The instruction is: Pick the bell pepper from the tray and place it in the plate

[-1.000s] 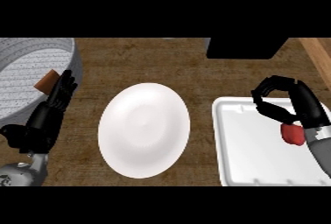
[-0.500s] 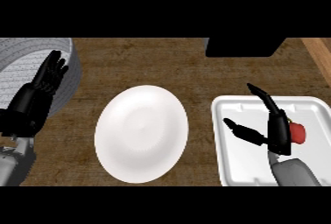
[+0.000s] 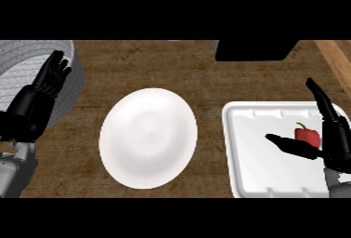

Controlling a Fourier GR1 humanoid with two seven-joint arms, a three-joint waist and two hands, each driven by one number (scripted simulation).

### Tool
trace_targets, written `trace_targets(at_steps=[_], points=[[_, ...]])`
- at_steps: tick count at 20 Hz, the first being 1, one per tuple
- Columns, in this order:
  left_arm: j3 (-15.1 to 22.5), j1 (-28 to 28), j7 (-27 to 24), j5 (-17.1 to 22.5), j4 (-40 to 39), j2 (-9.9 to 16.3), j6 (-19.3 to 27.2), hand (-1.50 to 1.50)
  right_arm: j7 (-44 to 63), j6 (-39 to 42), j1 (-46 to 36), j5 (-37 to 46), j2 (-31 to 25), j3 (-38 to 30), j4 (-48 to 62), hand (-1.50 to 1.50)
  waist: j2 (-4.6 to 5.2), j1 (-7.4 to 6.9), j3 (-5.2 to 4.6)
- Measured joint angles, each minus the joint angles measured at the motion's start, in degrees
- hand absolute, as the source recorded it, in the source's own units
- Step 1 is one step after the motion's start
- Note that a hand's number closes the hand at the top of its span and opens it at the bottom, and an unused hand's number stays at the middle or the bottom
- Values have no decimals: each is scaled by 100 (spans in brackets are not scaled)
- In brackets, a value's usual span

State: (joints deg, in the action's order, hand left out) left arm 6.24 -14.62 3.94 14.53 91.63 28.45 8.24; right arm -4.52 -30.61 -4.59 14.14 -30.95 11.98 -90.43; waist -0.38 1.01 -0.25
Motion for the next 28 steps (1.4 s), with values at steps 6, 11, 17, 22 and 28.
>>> trace_targets(at_steps=[6, 11, 17, 22, 28], points=[[-106, 31, -84, 17, -108, 51, -94, 0, 2079, 999, 230, 663, -1072, 230, -470, -150, -2, 30, -23], [-41, -60, -39, -36, -70, -37, -91, 0, 3717, 2296, 58, 634, -1634, 479, -946, -150, 14, -43, -10], [-37, -100, -14, -160, -114, -215, -119, 0, 5081, 3374, -296, 533, -1635, 597, -1315, -150, 30, -97, 12], [-197, -80, -56, -250, -138, -326, -289, 0, 5448, 3670, -385, 1006, -1295, 605, -1142, -150, 35, -105, 20], [-358, -16, -62, -344, -120, -408, -467, 0, 5448, 4087, -482, 1276, -1109, 372, -513, -150, 39, -112, 24]])
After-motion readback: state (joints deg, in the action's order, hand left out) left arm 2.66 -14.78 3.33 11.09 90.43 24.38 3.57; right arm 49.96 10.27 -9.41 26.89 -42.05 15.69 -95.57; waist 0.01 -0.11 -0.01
